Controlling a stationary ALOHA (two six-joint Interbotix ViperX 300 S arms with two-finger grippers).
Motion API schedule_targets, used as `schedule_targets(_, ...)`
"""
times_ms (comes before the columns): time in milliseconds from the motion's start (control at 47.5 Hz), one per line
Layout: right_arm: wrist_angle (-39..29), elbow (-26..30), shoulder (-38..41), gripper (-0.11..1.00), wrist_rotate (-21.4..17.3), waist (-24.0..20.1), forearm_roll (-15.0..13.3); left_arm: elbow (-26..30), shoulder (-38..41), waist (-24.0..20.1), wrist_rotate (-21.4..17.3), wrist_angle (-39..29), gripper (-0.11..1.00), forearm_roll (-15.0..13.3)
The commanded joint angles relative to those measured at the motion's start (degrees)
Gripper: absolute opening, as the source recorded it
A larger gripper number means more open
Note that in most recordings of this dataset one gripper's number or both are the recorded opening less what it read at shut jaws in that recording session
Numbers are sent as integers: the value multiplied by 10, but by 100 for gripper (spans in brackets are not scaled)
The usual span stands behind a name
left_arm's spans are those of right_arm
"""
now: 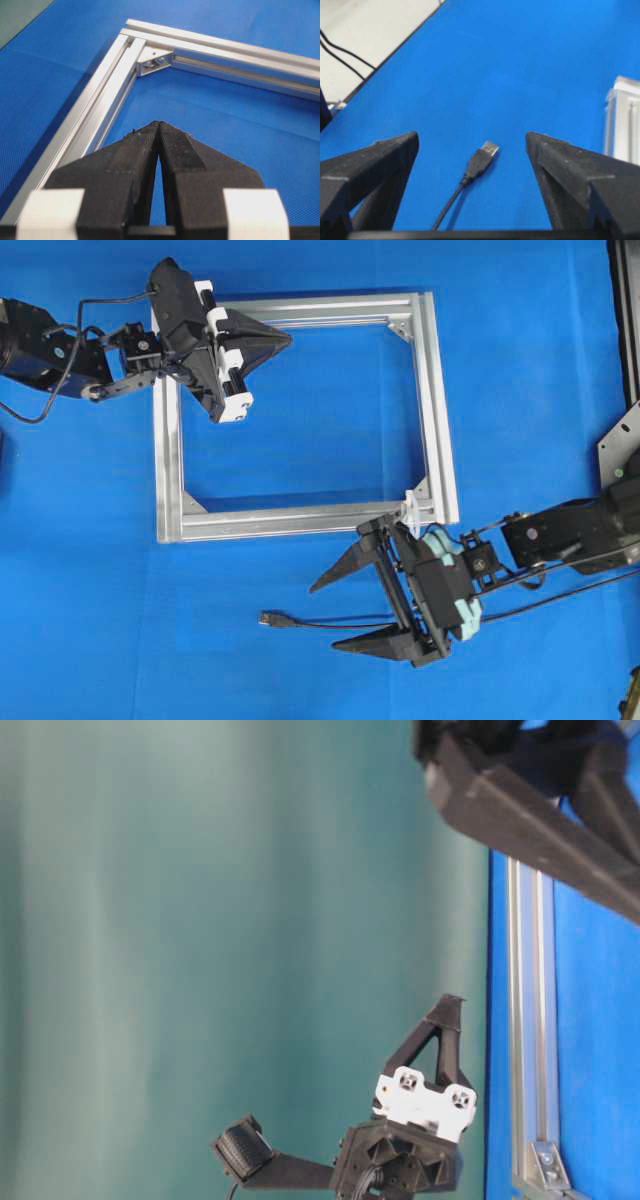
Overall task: Insert the wire through the string loop located on the right side.
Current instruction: 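Lower the right gripper and grasp the black USB cable near its plug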
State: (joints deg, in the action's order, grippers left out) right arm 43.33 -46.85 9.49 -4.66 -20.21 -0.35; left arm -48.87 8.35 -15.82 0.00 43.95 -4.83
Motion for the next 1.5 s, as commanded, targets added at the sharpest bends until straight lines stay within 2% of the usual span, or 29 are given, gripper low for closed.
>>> schedule_targets(0, 3, 18, 7, 90, -1, -10, 19, 5, -17, 1, 1, 3, 0, 1)
schedule_targets(316, 3, 47, 80, 90, -9, -32, 92, 5, -17, 1, 1, 3, 0, 1)
schedule_targets(464, 2, 54, 102, 90, -10, -34, 115, 4, -17, 1, 1, 3, 0, 1)
schedule_targets(737, -17, 68, 119, 89, -9, -42, 134, 4, -17, 0, 1, 3, 0, 1)
schedule_targets(969, -24, 73, 125, 79, -9, -45, 138, 3, -17, 1, 1, 3, 0, 1)
schedule_targets(1096, -24, 70, 123, 64, -8, -46, 138, 3, -17, 1, 1, 3, 0, 1)
schedule_targets(1285, -24, 65, 118, 14, -7, -46, 137, 3, -17, 1, 1, 3, 0, 2)
schedule_targets(1327, -24, 64, 116, 6, -7, -46, 137, 3, -17, 1, 1, 3, 0, 1)
schedule_targets(1391, -24, 62, 113, -2, -7, -46, 137, 3, -17, 1, 2, 3, 0, 1)
schedule_targets(1475, -24, 59, 111, -3, -7, -45, 137, 3, -17, 1, 1, 3, 0, 1)
